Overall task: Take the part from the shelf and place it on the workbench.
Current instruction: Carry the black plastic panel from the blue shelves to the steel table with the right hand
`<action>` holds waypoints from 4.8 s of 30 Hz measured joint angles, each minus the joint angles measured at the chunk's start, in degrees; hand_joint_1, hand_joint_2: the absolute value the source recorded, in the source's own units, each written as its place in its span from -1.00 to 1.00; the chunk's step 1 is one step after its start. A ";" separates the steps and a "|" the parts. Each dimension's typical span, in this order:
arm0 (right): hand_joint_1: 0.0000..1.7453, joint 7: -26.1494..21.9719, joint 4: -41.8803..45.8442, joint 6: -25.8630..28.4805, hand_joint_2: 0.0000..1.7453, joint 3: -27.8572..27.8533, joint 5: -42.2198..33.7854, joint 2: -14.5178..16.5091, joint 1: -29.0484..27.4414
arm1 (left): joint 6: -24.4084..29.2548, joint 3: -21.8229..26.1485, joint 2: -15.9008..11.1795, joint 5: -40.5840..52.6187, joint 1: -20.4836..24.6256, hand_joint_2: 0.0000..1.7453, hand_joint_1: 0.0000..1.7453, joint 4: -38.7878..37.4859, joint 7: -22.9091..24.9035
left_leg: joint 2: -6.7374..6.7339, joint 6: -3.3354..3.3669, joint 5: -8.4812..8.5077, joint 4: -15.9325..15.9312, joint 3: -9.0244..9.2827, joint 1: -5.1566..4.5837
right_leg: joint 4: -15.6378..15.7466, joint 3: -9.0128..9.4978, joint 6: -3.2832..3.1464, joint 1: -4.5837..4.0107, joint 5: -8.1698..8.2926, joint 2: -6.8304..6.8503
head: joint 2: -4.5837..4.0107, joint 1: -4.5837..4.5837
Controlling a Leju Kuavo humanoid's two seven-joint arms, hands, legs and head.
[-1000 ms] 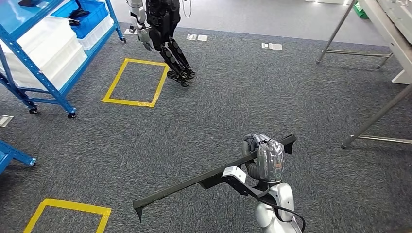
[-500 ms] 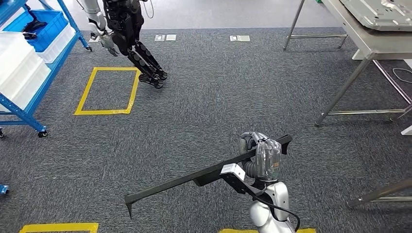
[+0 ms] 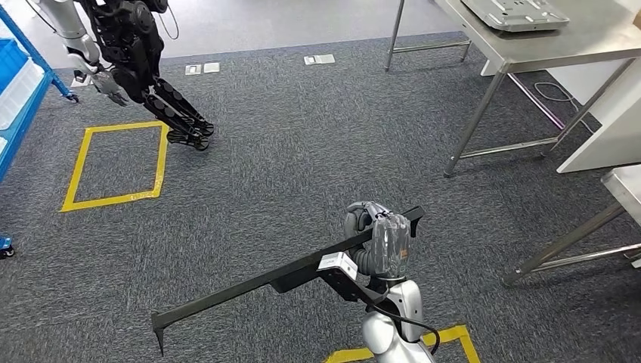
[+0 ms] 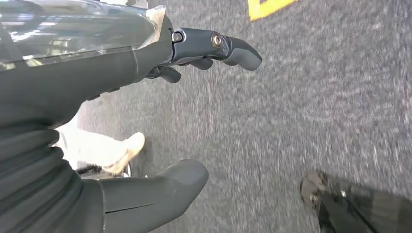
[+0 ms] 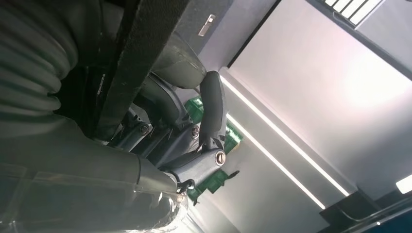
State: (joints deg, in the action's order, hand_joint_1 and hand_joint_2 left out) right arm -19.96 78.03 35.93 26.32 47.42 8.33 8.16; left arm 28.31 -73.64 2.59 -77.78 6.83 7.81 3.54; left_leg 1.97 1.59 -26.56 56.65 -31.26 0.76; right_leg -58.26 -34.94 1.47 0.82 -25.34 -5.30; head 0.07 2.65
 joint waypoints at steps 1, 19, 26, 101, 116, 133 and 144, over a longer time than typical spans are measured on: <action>1.00 0.10 0.00 0.00 1.00 0.17 -0.04 -0.01 0.06 | 0.09 0.00 -0.02 -0.11 -0.03 1.00 -1.00 0.00 0.01 | -0.78 0.41 0.20 -0.22 -0.02 0.00 | -2.27 -1.19 -0.10 -0.09 -1.21 1.53 | 0.00 -0.22; 1.00 -0.45 -0.09 0.00 1.00 1.02 -0.42 0.27 0.50 | 1.01 0.02 0.07 -1.89 -0.11 1.00 -1.00 -0.01 -0.34 | -2.43 -2.04 -8.26 13.81 -5.60 -0.10 | 1.85 2.66 -1.62 0.04 -0.25 4.50 | 0.00 0.02; 1.00 -0.26 -0.08 0.00 1.00 0.66 -0.13 0.00 0.46 | 1.04 0.04 -0.01 -2.46 -0.36 1.00 -1.00 -0.01 -0.75 | 2.23 -1.48 -0.71 1.52 -0.29 0.36 | 1.55 2.43 -1.18 -0.28 0.11 -0.54 | 0.00 0.08; 1.00 0.48 -1.86 0.01 1.00 -8.08 2.38 -2.78 -0.30 | -1.38 0.11 0.31 -3.31 -0.09 1.00 -1.00 0.04 -5.07 | -3.29 0.89 0.33 -0.49 -0.50 -0.03 | -11.23 -4.02 1.23 0.29 -4.83 4.95 | 0.00 -1.65; 1.00 1.21 0.13 0.02 1.00 -8.56 4.36 -2.38 -1.18 | -2.39 0.11 0.10 -3.22 0.18 1.00 -1.00 0.03 -6.69 | -3.94 2.23 2.52 -6.92 3.76 0.53 | -7.61 -0.98 0.69 0.72 -4.16 5.18 | 0.00 -0.97; 1.00 2.46 1.60 0.01 1.00 -8.86 6.04 -2.75 -2.82 | -2.57 0.07 0.17 -3.23 -0.11 1.00 -1.00 -0.07 -6.56 | -2.65 -3.43 -7.46 17.15 -10.75 2.89 | -2.36 3.47 0.29 1.65 -5.16 4.10 | 0.00 0.49; 1.00 2.52 1.91 0.01 1.00 -8.43 6.02 -2.47 -2.54 | -2.39 0.08 -0.31 -3.64 -0.25 1.00 -1.00 -0.28 -6.32 | -0.18 4.25 3.41 -0.71 -2.98 -1.80 | -2.63 9.43 1.16 -0.21 -6.91 3.39 | 0.00 0.19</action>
State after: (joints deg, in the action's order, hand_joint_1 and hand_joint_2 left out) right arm -17.44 79.94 35.94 17.89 53.44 5.86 5.61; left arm 25.92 -73.56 2.28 -81.42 6.58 7.53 -2.79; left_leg 1.79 5.84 -23.15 55.94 -34.24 -1.05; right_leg -60.89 -25.51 2.62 0.62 -32.25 -1.92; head 0.07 2.84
